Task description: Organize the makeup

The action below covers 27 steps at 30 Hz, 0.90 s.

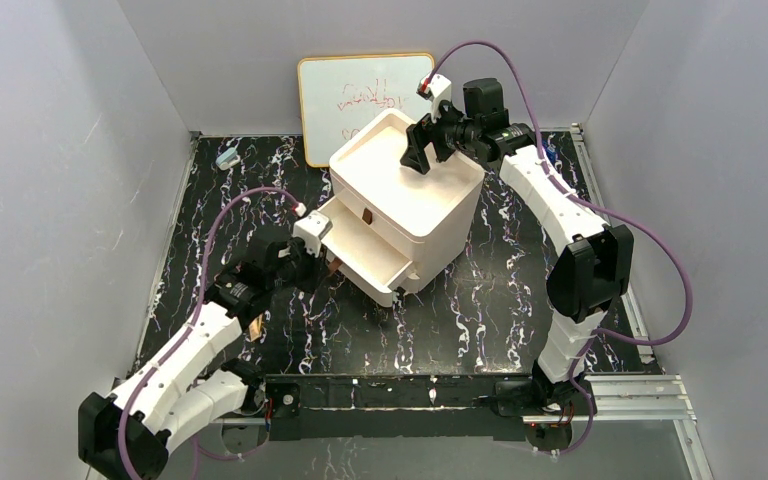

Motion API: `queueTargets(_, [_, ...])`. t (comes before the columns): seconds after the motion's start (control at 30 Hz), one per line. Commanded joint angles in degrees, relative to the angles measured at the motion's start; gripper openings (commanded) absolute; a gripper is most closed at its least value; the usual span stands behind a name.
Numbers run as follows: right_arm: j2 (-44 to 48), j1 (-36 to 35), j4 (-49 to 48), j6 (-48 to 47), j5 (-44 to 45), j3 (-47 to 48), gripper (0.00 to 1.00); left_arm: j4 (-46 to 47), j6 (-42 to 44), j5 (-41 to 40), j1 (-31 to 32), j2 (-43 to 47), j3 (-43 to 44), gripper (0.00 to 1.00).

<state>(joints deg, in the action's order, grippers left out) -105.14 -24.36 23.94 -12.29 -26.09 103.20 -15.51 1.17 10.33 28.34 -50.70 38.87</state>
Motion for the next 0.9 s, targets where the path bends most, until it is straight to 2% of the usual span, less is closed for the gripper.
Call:
queueTargets(0.0, [-3.41, -0.30, 10.82, 1.58, -1.02, -1.94, 1.00, -6.31, -2.76, -7.19, -0.12, 0.84, 2.73, 0.54])
queueTargets(0.03, [-3.34, -0.38, 10.78, 1.55, -0.99, -1.99, 1.00, -6.34, -3.21, -8.97, -0.12, 0.64, 2.89, 0.62])
queueTargets(0.2, [-3.23, -0.38, 10.60, 1.57, -0.57, -2.21, 1.00, -4.41, -7.15, -19.40, -0.12, 1.46, 3.74, 0.82])
queueTargets(0.27, [-3.23, -0.34, 10.57, 1.57, -0.38, -2.21, 1.00, -4.09, -11.05, -24.04, -0.13, 1.22, 4.85, 0.94])
queueTargets(0.43, [-3.11, -0.37, 10.42, 1.57, -0.20, -2.30, 1.00, -9.01, -23.19, -35.84, -0.25, -3.05, 8.84, 0.95])
queueTargets(0.53, [-2.95, -0.34, 10.21, 1.55, -0.11, -2.52, 1.00, -14.07, -29.80, -37.62, -2.08, -6.66, 11.49, 0.95])
queueTargets(0.67, [-2.66, -0.34, 10.07, 1.73, 0.05, -3.02, 1.00, -18.20, -36.15, -32.11, -10.60, -11.30, 13.21, 0.94])
queueTargets(0.77, [-2.28, -0.41, 9.83, 1.75, 0.37, -3.53, 1.00, -17.22, -39.15, -25.16, -18.47, -11.85, 10.88, 0.92])
queueTargets(0.87, [-1.68, -0.34, 9.42, 1.66, 0.76, -4.28, 1.00, -15.09, -40.79, -20.32, -23.77, -12.78, 8.03, 0.91])
